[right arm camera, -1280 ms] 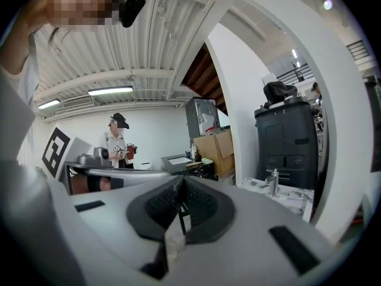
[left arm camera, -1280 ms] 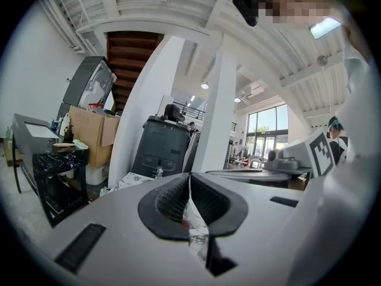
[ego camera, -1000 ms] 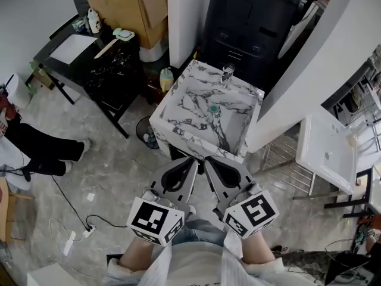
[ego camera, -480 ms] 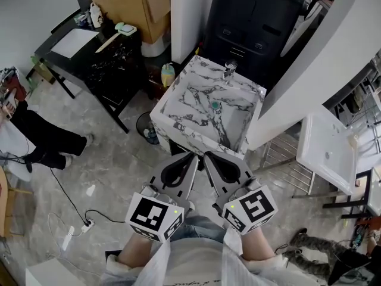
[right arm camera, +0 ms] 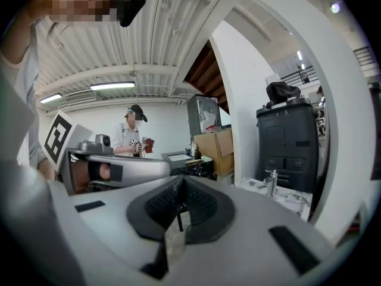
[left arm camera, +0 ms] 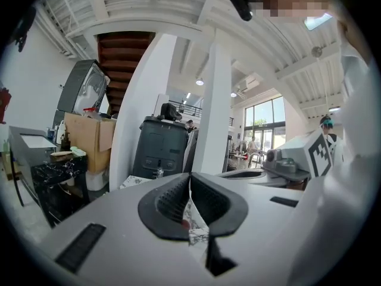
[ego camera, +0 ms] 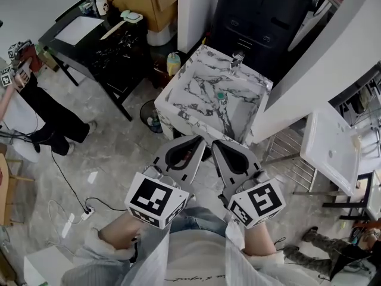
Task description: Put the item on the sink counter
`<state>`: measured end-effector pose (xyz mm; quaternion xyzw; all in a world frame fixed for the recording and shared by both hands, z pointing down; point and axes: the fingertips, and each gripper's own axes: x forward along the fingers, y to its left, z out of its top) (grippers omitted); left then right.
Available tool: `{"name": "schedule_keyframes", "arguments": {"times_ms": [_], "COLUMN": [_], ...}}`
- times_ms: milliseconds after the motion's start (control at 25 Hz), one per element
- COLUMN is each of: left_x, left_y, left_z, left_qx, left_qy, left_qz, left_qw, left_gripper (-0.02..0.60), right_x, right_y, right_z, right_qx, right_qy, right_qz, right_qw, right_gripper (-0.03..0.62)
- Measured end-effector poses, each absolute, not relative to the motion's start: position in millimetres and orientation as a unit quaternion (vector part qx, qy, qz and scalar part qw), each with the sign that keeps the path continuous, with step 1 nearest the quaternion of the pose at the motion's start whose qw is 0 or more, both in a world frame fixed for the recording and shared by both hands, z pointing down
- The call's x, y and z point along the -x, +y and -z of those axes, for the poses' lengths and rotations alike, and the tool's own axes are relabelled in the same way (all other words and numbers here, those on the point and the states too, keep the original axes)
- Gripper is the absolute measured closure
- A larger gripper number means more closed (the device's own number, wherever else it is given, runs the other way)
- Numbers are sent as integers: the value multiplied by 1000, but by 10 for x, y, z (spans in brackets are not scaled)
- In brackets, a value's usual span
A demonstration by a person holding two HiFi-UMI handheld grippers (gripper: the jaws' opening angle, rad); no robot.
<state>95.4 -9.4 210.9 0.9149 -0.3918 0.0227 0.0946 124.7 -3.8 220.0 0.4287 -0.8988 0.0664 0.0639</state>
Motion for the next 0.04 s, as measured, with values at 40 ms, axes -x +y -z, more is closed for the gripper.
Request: {"name": "schedule_keyframes", "arguments": {"times_ms": [40], "left_x": [-958], "left_y": [-123], "left_z": [-2086], "left_qx": [-917], "left_qy": [-388], "left_qz": [-23], "left_qw": [90], "left_gripper": [560], "right_x": [-1263], "right_y": [-49], "right_z": [-2190], "right_qx": [-431], "right_qy": [-898], "right_qz": [-65], "right_qw": [63], "right_gripper": [586]}}
